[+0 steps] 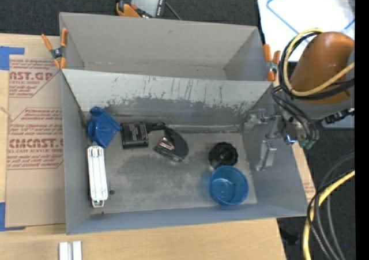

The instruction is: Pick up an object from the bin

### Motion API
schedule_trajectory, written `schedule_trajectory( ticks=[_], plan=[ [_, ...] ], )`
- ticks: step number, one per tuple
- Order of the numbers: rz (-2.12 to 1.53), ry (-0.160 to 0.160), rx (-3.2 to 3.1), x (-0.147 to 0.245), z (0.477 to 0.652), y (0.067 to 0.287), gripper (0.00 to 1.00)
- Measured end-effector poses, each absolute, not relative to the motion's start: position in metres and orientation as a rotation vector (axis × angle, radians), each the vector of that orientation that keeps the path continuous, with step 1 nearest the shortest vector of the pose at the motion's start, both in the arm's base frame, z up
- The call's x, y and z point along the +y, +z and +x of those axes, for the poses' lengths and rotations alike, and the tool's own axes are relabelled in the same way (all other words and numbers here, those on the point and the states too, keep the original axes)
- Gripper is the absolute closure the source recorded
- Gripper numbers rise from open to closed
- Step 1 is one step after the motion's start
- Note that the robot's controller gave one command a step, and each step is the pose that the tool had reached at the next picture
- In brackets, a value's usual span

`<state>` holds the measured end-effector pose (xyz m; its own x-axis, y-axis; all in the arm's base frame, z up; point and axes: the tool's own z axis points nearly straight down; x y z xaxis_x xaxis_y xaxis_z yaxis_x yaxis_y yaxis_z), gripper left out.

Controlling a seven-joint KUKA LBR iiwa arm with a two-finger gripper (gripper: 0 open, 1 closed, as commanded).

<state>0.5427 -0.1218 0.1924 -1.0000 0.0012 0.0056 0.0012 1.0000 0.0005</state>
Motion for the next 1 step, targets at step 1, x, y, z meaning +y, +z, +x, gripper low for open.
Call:
schedule_trajectory(
  ticks=[1],
  plan=[
    [0.002, 0.001, -3.144, -0.1209, 0.5444, 0.1973, 0.0]
  ],
)
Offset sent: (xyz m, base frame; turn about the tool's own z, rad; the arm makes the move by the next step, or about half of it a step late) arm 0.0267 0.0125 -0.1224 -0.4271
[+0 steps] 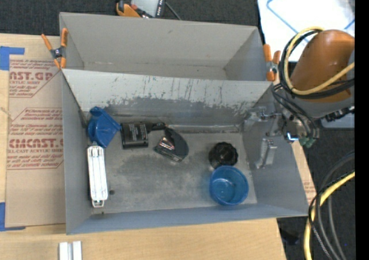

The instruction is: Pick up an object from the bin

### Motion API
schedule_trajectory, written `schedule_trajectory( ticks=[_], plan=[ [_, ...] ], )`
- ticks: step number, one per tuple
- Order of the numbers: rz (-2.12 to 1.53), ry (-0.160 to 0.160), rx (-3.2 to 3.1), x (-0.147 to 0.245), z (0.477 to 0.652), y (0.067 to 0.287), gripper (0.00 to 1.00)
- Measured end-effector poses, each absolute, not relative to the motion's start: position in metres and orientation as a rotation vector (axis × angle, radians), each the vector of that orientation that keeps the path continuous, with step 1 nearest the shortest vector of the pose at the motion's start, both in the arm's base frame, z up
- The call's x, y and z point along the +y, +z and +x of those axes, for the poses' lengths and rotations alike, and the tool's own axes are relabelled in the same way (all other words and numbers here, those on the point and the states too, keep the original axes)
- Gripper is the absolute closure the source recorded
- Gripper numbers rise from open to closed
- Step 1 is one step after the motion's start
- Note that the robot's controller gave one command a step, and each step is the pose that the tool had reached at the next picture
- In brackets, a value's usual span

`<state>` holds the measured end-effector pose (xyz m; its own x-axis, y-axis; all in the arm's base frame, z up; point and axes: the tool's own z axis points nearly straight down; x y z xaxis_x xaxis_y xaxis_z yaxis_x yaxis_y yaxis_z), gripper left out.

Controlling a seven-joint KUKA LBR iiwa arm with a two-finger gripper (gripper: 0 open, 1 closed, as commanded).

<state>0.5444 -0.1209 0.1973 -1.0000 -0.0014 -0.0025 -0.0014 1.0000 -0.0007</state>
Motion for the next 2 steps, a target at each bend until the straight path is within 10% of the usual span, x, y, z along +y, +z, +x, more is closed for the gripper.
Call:
schedule_trajectory(
  ticks=[1, 2],
  plan=[
    [-0.462, -0.001, 3.104, -0.112, 0.563, 0.11, 0.0],
    [-0.726, -0.005, 3.049, -0.102, 0.567, 0.1, 0.0]
  ],
)
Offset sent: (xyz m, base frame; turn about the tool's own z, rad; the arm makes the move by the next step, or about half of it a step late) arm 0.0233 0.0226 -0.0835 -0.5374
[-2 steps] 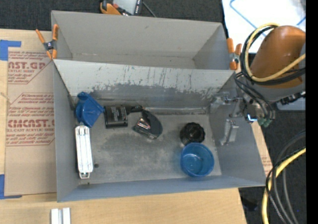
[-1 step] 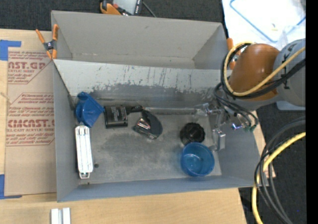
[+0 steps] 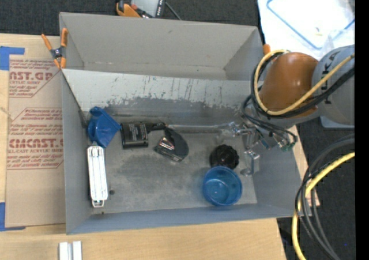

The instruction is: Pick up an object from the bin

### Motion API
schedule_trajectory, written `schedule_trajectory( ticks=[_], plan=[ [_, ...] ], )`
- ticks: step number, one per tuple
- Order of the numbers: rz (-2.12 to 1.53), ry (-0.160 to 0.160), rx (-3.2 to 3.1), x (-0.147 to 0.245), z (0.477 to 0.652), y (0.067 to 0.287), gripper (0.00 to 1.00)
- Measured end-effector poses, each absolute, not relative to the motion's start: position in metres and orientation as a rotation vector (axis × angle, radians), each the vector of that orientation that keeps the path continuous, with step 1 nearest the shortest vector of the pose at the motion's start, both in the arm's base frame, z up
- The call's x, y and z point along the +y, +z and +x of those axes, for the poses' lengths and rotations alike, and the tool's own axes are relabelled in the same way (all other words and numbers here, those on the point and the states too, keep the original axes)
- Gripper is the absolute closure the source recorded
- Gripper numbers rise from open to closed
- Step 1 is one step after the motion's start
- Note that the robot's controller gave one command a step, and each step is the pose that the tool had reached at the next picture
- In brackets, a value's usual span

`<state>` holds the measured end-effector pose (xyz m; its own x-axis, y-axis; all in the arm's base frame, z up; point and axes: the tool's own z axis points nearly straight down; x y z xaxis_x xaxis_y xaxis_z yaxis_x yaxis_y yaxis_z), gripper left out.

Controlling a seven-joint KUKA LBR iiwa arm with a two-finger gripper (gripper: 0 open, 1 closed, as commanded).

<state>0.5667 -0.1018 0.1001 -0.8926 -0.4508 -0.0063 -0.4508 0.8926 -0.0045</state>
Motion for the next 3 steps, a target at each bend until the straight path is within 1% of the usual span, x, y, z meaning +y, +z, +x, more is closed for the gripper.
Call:
schedule_trajectory(
  ticks=[1, 2, 3],
  plan=[
    [-0.368, 0.001, 3.112, -0.087, 0.563, 0.12, 0.0],
    [-0.709, -0.002, 3.053, -0.082, 0.567, 0.069, 0.0],
    [-0.371, 0.0, 3.108, -0.086, 0.563, 0.071, 1.0]
  ],
)
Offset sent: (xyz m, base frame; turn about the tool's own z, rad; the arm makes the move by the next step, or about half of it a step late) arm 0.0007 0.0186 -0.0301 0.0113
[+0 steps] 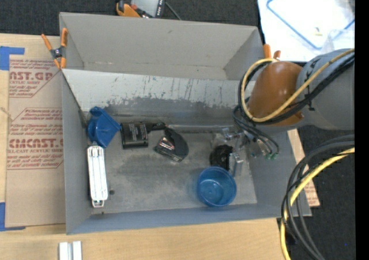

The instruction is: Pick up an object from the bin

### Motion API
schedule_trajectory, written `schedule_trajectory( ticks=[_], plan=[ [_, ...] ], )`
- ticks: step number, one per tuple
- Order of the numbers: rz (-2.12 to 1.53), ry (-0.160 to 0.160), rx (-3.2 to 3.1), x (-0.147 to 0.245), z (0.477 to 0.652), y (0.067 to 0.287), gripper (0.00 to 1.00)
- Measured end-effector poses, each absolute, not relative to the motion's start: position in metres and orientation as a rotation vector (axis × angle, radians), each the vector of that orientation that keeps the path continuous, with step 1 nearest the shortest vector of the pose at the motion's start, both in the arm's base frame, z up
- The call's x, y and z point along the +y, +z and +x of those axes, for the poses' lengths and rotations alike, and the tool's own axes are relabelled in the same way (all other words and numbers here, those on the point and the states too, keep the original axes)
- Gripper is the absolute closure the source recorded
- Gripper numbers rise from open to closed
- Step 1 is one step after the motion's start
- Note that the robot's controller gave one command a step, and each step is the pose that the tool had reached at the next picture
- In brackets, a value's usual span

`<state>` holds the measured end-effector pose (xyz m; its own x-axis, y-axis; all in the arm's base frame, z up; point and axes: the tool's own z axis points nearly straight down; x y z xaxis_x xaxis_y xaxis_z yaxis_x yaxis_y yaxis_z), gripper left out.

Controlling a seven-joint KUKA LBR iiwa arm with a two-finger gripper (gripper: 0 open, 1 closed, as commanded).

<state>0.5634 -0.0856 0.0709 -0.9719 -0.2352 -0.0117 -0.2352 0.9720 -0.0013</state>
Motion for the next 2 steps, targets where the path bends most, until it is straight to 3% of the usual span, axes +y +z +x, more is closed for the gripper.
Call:
schedule_trajectory(
  ticks=[1, 2],
  plan=[
    [-0.371, 0.0, 3.108, -0.086, 0.563, 0.071, 1.0],
    [-0.373, 0.003, 3.115, -0.085, 0.561, 0.106, 1.0]
  ],
)
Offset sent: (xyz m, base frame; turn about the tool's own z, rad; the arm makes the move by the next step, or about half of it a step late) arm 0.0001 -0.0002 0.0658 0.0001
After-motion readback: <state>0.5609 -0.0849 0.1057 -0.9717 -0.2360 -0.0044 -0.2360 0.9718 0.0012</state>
